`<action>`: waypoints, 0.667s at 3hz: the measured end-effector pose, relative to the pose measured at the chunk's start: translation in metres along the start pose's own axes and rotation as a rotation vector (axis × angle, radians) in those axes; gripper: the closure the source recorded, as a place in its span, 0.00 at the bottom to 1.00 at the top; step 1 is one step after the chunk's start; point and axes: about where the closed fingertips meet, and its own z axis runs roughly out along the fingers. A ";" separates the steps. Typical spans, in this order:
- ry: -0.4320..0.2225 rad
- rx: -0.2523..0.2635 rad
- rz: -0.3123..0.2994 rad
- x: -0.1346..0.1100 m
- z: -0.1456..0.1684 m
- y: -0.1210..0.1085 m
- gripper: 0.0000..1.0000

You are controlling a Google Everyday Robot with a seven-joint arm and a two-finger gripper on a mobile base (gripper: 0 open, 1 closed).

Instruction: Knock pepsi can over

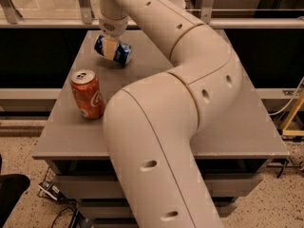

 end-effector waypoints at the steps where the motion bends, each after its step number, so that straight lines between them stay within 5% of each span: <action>1: 0.046 -0.050 -0.024 0.005 0.024 0.012 1.00; 2: 0.048 -0.052 -0.025 0.004 0.021 0.011 0.84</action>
Offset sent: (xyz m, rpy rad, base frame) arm -0.0043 0.0032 -0.0252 -0.0400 0.0516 0.0230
